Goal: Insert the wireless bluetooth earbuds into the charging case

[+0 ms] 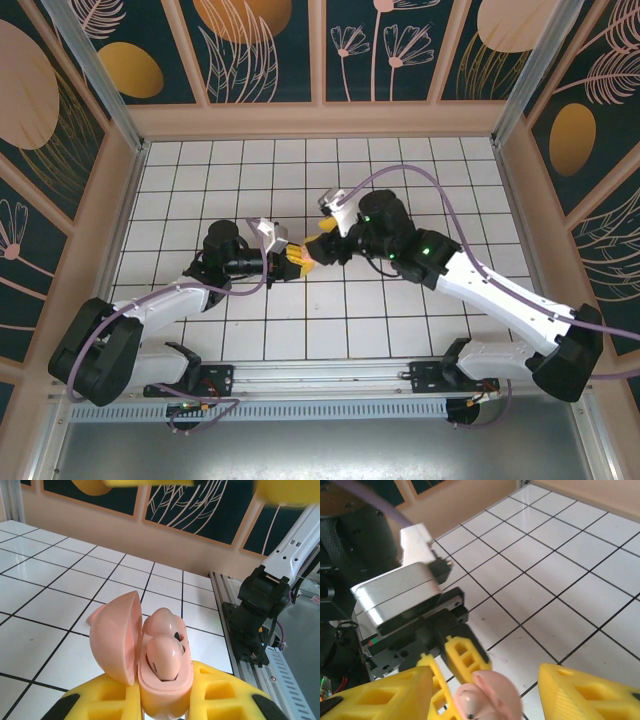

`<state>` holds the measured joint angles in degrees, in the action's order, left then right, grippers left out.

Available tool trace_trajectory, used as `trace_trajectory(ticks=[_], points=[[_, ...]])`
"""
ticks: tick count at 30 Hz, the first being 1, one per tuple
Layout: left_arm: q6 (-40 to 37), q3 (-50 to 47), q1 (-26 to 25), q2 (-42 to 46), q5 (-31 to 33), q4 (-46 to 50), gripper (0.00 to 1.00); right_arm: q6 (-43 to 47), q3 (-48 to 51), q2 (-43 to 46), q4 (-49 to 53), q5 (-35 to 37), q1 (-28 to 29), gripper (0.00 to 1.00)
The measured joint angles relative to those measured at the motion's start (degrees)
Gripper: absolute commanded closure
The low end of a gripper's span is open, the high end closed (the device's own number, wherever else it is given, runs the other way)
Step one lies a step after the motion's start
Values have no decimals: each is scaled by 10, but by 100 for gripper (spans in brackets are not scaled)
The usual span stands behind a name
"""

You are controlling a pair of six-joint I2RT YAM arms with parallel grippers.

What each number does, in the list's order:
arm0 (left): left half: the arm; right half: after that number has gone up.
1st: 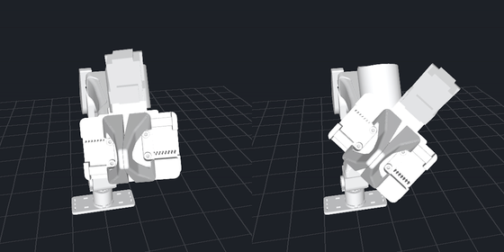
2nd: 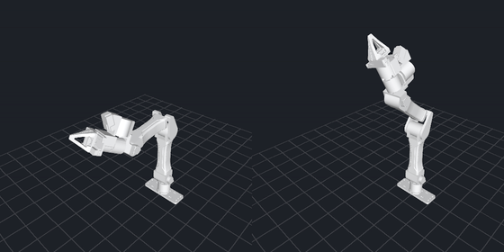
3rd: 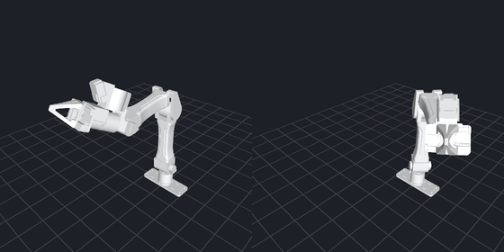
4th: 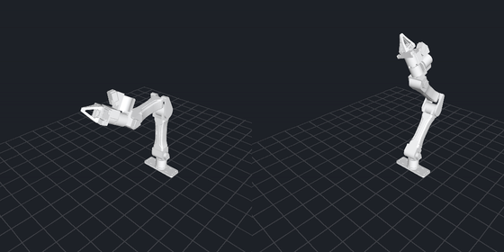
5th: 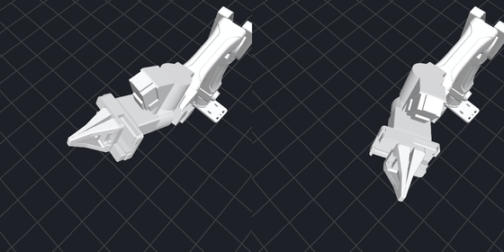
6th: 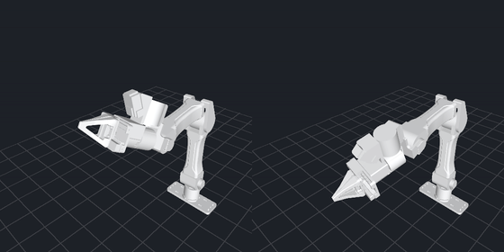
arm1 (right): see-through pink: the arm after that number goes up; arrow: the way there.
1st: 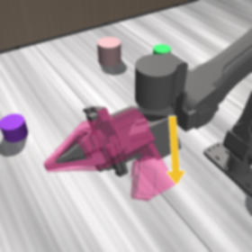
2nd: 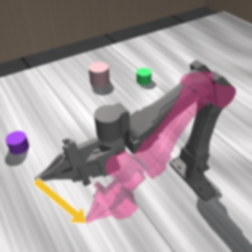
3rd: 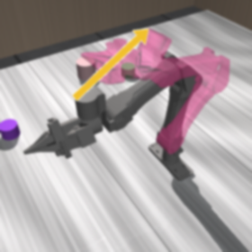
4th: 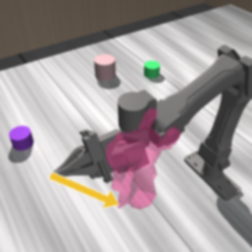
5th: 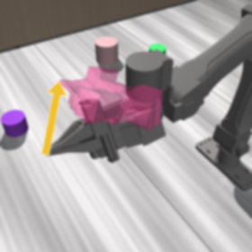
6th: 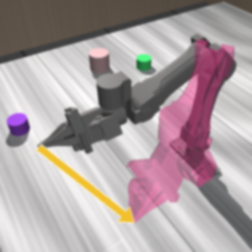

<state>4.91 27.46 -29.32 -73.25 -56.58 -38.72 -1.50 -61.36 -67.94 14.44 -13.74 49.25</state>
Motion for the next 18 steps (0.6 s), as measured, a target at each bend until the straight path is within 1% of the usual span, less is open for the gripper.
trace_trajectory(ticks=[4,7,13,18], points=[[-4,0,-1,0,0,0,89,-40,18,2,-16,-73,-61,37],[-4,0,-3,1,0,0,89,-68,27,-9,-20,-132,-94,36],[-4,0,-4,2,0,0,89,-101,29,-52,-27,-219,-106,36],[-4,0,-4,6,0,0,89,-114,29,-70,-28,-261,-106,36]])
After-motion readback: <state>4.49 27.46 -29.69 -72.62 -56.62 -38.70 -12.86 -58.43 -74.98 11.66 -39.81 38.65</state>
